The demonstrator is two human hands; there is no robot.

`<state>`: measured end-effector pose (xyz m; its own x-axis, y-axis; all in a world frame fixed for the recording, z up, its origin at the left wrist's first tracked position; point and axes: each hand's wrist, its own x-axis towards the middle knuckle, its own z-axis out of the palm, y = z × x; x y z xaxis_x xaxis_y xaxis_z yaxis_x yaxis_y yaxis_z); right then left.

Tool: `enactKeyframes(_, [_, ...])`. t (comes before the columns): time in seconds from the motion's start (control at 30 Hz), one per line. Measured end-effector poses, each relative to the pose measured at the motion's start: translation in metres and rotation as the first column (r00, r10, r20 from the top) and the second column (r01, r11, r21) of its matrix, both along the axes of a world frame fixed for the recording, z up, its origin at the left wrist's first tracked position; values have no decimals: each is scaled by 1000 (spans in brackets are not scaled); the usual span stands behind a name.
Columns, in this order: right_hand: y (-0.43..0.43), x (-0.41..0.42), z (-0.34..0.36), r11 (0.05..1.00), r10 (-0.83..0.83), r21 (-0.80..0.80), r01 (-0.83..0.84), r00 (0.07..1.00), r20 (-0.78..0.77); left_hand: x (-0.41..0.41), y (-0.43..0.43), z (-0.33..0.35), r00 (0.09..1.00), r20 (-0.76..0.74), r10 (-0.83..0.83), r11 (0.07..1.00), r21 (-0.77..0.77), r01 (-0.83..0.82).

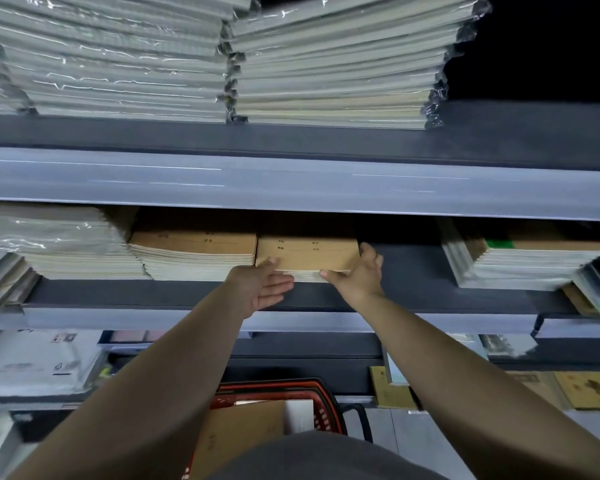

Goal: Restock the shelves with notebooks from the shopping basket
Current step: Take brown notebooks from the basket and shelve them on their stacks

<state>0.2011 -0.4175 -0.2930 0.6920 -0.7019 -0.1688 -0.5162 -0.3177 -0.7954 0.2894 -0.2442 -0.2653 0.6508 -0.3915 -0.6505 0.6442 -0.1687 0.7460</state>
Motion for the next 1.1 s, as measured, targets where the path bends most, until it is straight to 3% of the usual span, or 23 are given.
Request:
enactKeyframes(0.57, [10,5,-5,998,-67,-25,64,990,-122,-1,-14,-5,993,6,116,990,80,-116])
enactKeyframes(0.87, [22,-7,9,996,-83,-31,78,981,-176,-3,11,13,998,-67,14,994,-105,-21])
enactKeyframes(1.1, [43,-25,17,987,-140,-94,130,984,-110,-17,34,17,997,-75,-35,980,-197,20])
